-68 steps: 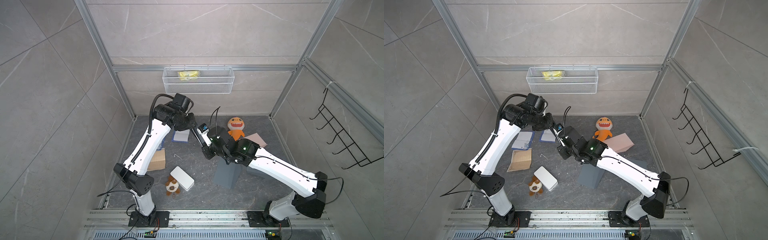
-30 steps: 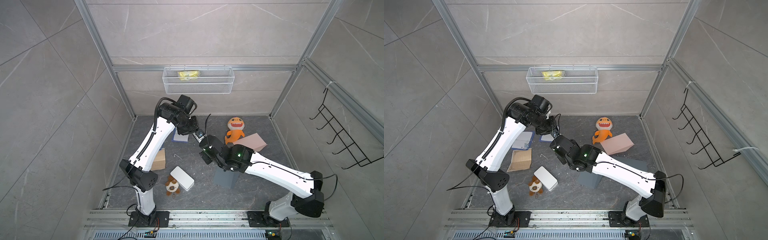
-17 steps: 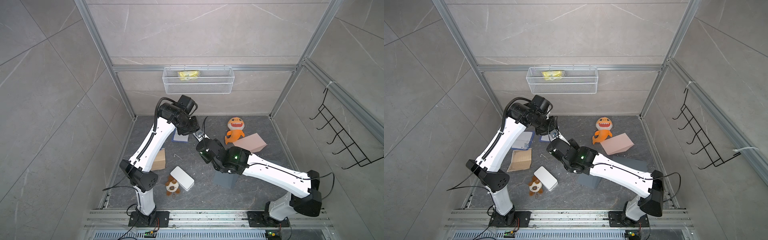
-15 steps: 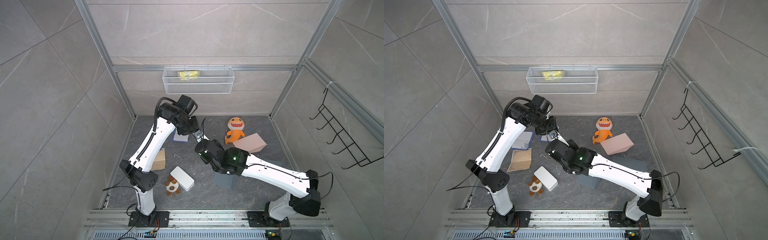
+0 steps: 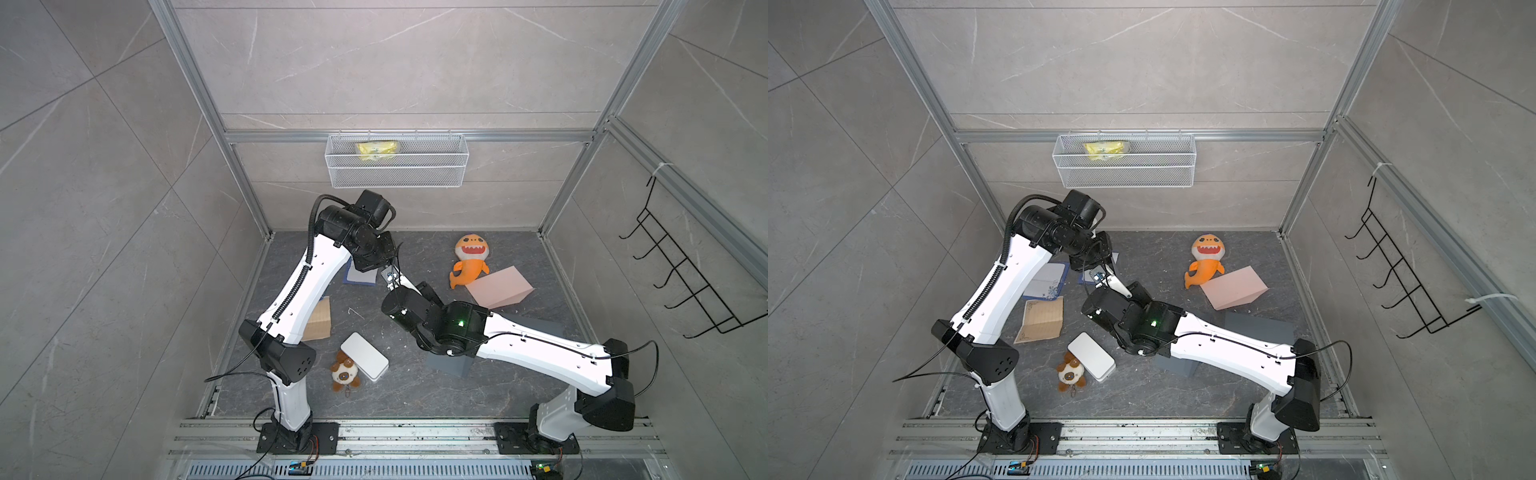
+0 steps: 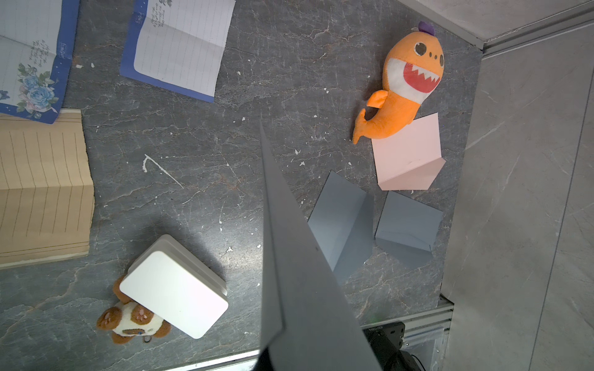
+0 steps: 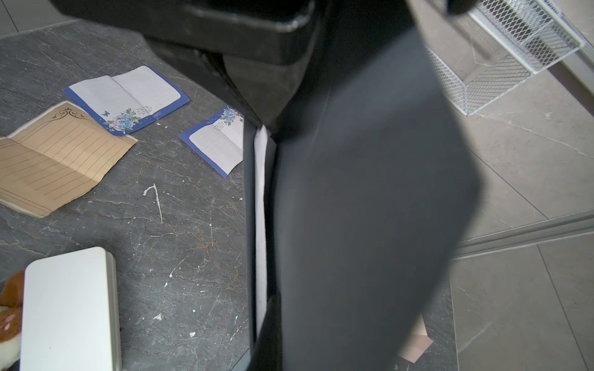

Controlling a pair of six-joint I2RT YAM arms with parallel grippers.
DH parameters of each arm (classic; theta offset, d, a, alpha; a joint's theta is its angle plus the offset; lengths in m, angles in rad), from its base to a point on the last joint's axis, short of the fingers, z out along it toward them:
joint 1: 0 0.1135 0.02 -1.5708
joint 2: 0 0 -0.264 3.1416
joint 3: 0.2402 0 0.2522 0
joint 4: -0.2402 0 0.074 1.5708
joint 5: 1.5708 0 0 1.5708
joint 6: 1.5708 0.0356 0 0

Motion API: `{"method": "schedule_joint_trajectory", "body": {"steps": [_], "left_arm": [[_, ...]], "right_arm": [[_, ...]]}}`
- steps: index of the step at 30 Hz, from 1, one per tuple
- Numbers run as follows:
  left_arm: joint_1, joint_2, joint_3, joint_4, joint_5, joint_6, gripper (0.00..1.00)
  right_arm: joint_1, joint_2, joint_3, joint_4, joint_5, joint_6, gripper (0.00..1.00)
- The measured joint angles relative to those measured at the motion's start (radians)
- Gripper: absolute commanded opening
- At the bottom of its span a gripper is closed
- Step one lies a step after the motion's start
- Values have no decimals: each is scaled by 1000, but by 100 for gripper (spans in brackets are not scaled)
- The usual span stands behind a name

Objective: Take the letter paper out of the envelope
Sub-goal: Take out the letter paper from the envelope.

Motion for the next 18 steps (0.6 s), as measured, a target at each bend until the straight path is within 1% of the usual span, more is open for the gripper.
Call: {"method": "schedule_joint_trajectory", "body": {"steps": [6,9,13,18], "left_arm": [[0,0,22,-1,-11,0,0],[0,2,53,-2,-16,-3,0],[2,2,93,0,-19,-6,0],[6,2,98,6,-18,-8,0]], "right_arm": [[-10,0,0,17,-39,13,0],[-18,0,0,27,-90,31,0],[-56,0,0,25,-195,64,0],[-110,-2,0,21,-336,94,0]]}}
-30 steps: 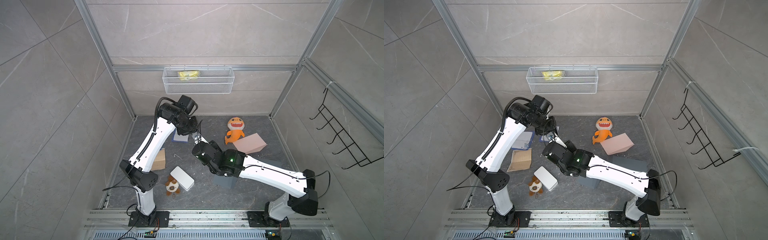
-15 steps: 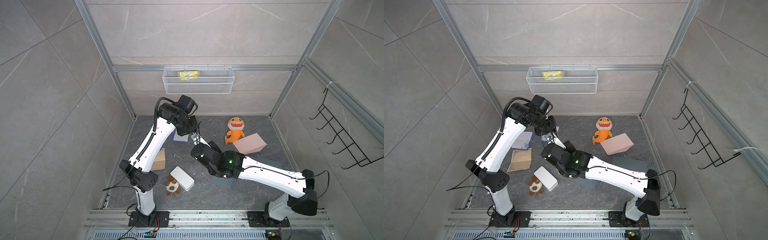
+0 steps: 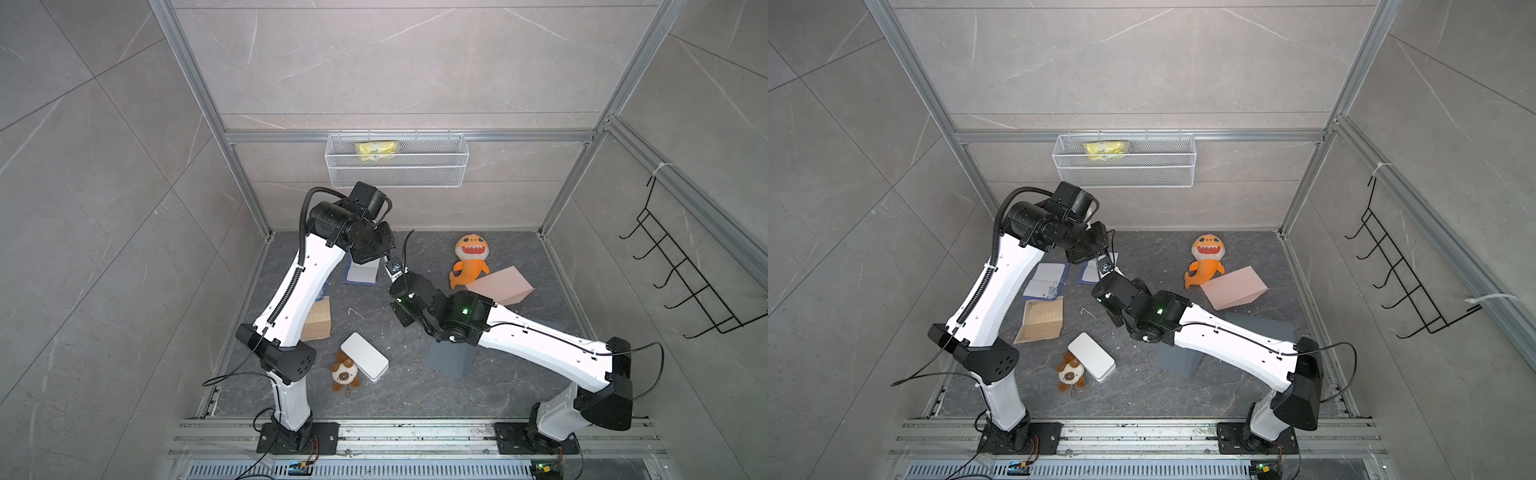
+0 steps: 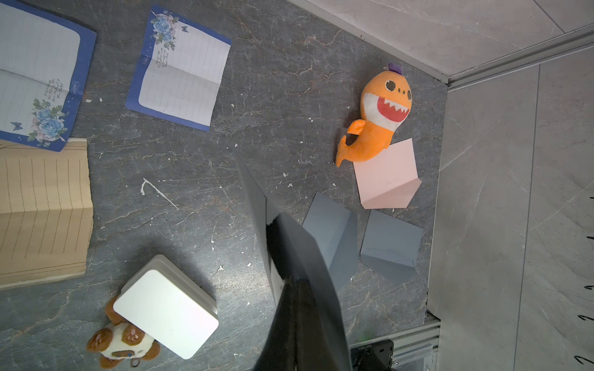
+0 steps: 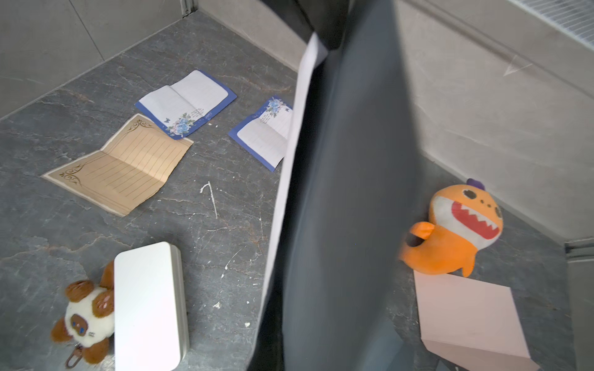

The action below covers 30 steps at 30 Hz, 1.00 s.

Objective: Take the letter paper out of the envelope
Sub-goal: Take out the letter paper from the envelope.

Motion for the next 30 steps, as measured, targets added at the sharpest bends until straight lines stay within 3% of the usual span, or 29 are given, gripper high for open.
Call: {"method": "schedule_joint_trajectory", "body": {"steps": [14,30], "left_arm": [[0,19,109,-7,-1,-2,0],[1,21,122,75,-24,-2,0]], "right_arm": [[-109,-19,-30,-2,-299,94,0],[-219,-21,-133,1,-458,203,0]]}}
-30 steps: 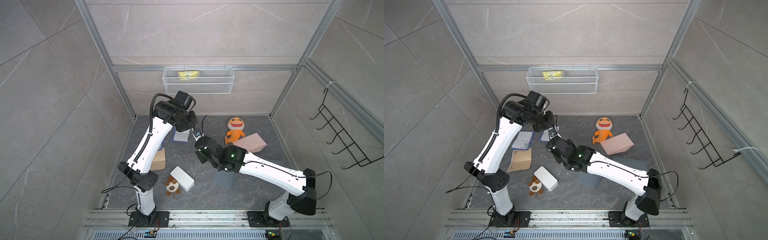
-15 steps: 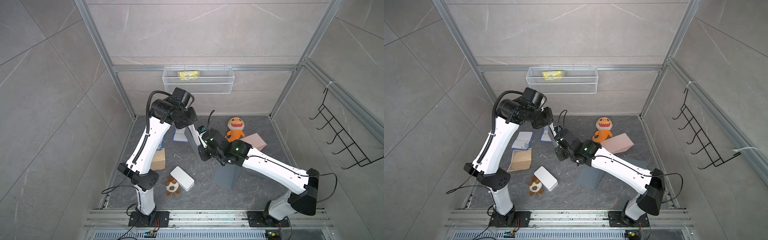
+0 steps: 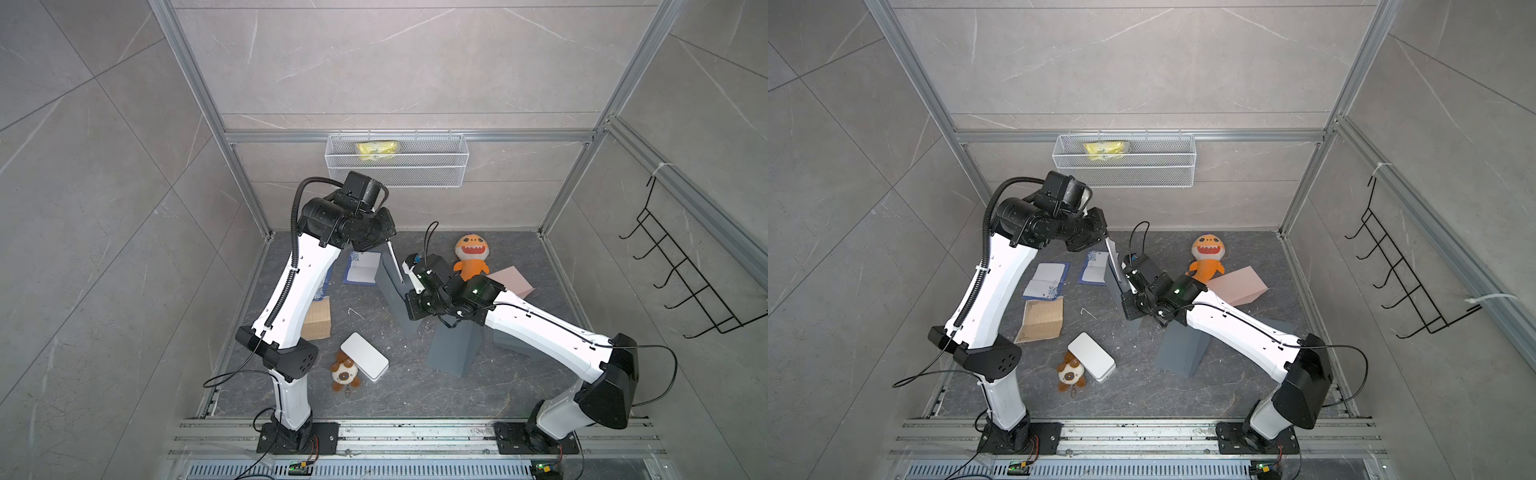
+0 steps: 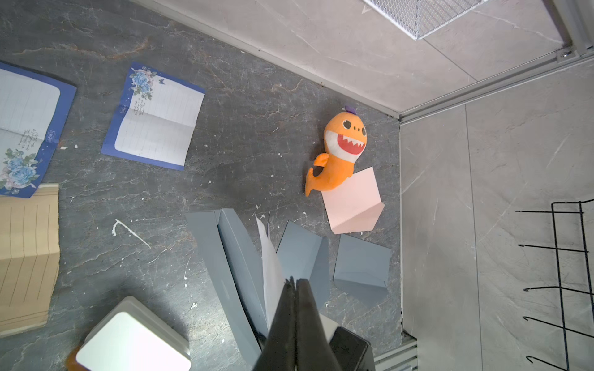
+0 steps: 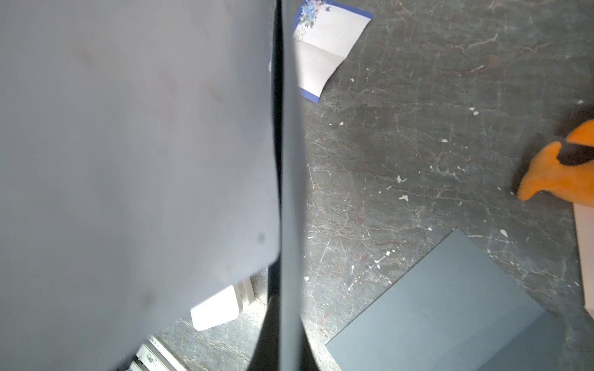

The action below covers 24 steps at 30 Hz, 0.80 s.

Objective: Take the letter paper out of the envelope
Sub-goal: Take out the letter paper from the envelope.

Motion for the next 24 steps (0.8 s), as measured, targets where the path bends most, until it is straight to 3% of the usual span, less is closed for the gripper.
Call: {"method": "schedule_joint_trajectory", "body": {"steps": [9,13,18,24], "left_arm": [[0,-43,-57,49,-16,0,0],[0,-72,-123,77,-17,1,0],[0,-134,-303,143,1,1,0],[0,-179,-463,172,9,2,0]], "right_arm": [[-93,-76,-259,124,-122,98,0],[-151,-88,-422,281,-270,186,0],[-227,-24,-599,570,-474,346,0],[-276,90,-652,793,-616,453,0]]}}
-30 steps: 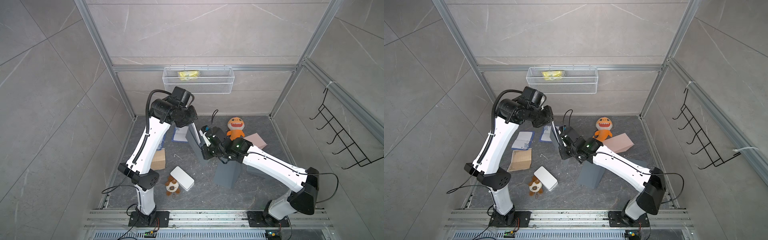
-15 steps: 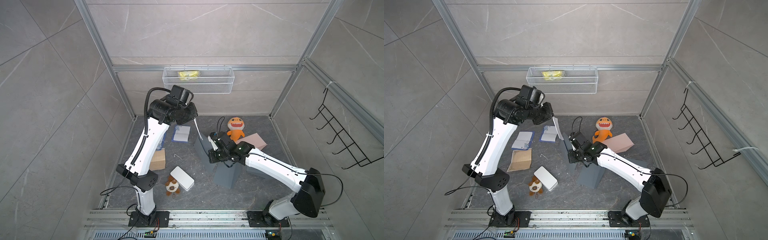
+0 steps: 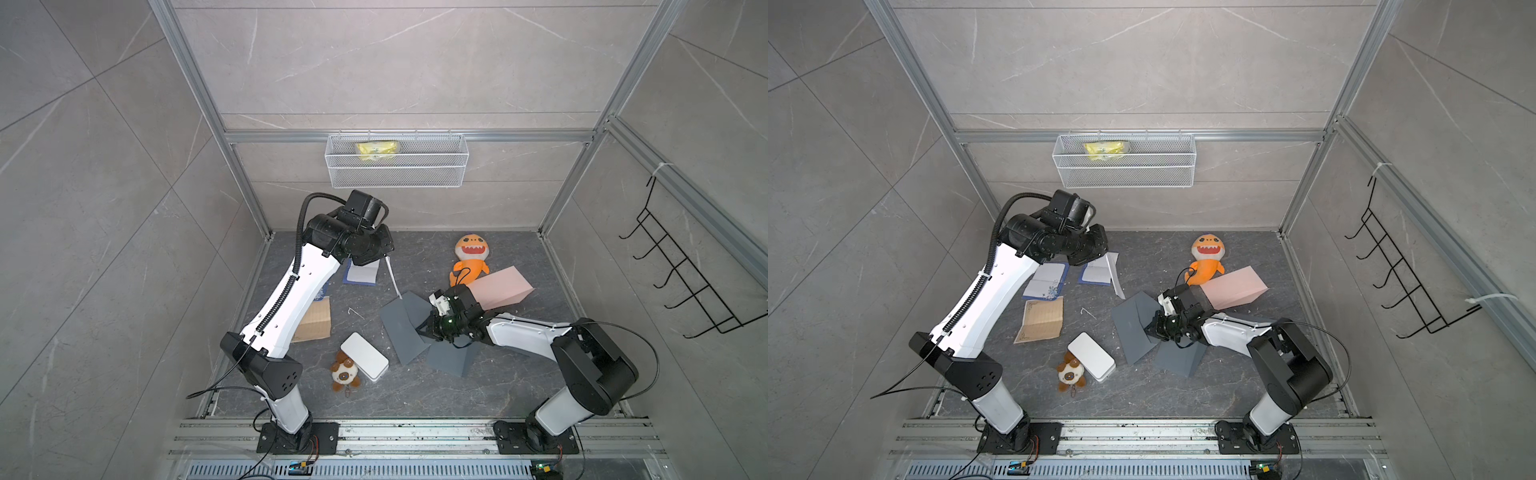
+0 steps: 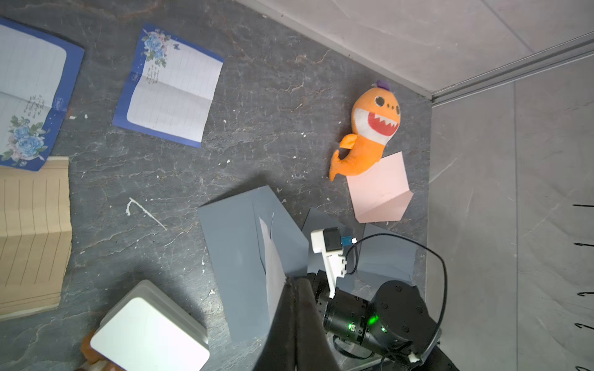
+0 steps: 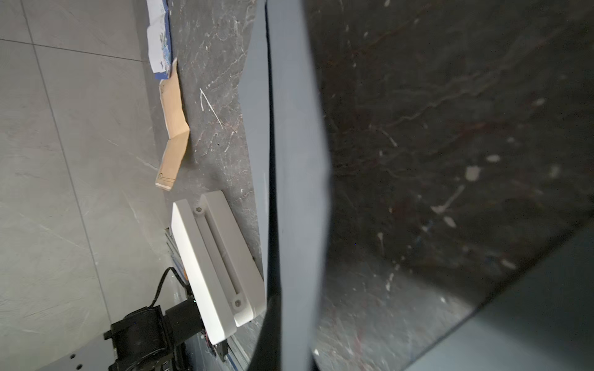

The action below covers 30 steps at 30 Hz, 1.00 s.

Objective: Take the letter paper out of the envelope
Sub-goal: Take out the letter paper from the envelope, then place the envelope at the center of the board.

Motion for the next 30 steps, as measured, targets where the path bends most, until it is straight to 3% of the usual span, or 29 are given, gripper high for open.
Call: {"method": "schedule_joint_trajectory", "body": {"steps": [3,11,20,25,30], "left_arm": [[0,-26,-53,7,0,0,0],[0,-81,-124,55,7,2,0],[19,-70,-134,63,70,2,0],[85,-39,-115,47,148,-2,0],[165,-23,-101,67,249,-34,0]], "right_arm": [[0,8,2,-7,-19,-6,6],[-21,39,64,-172,6,-108,34],[-25,25,161,-420,128,-232,45],[-25,-89,192,-509,198,-254,56],[-29,-241,217,-484,222,-172,69]]}}
